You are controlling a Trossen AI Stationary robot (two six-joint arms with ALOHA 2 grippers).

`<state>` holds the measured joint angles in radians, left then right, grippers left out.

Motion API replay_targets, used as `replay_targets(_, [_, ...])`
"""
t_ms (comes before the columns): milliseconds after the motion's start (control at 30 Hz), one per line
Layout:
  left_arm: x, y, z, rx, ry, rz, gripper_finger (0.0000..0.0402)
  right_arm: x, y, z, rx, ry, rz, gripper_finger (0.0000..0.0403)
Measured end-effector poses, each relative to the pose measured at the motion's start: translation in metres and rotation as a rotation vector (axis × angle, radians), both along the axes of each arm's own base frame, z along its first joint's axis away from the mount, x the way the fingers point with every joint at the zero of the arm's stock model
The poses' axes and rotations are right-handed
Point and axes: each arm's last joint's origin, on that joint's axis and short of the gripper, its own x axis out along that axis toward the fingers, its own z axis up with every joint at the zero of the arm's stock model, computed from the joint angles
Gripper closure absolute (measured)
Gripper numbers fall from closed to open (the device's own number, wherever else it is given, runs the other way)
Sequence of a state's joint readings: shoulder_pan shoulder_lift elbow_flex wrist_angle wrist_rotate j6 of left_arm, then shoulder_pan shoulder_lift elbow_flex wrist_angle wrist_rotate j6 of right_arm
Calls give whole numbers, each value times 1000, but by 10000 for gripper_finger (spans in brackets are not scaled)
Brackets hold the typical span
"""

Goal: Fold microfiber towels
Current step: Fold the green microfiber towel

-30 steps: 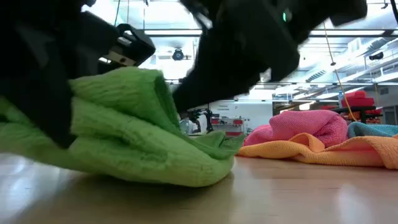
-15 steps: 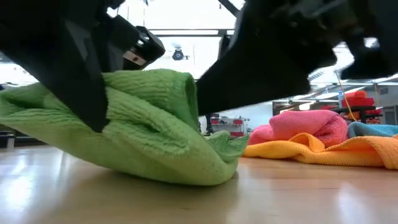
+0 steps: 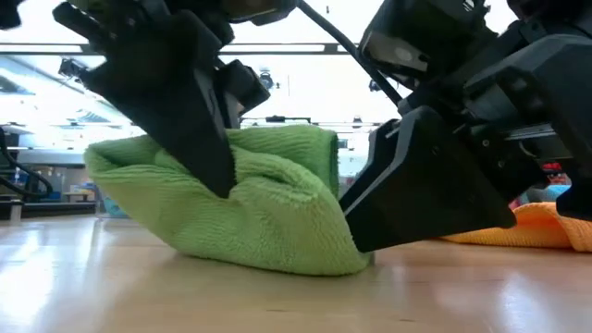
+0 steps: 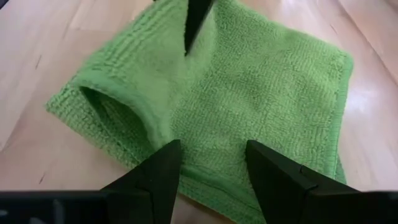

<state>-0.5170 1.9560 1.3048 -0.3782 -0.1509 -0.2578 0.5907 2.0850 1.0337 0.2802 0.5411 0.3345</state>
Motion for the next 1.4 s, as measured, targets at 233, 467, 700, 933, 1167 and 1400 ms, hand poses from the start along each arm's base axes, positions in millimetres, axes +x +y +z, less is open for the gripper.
replay_targets(233, [10, 19, 0, 32, -7, 4, 377, -1, -1, -1, 6, 9, 1, 211])
replay_targets(467, [16, 34, 0, 79, -4, -26, 348, -2, -1, -2, 32, 13, -17, 211])
replay_targets(700, [20, 44, 0, 160, -10, -136, 355, -2, -1, -2, 81, 13, -55, 211])
replay_targets(933, [22, 52, 2, 234, -21, -185, 334, -1, 0, -1, 101, 14, -71, 211])
replay_targets(1167, [26, 63, 2, 277, -26, -171, 244, 1, 1, 0, 131, 10, -91, 211])
replay_targets(1400, [31, 80, -1, 340, -22, -103, 197, 1, 1, 0, 151, 6, -104, 211])
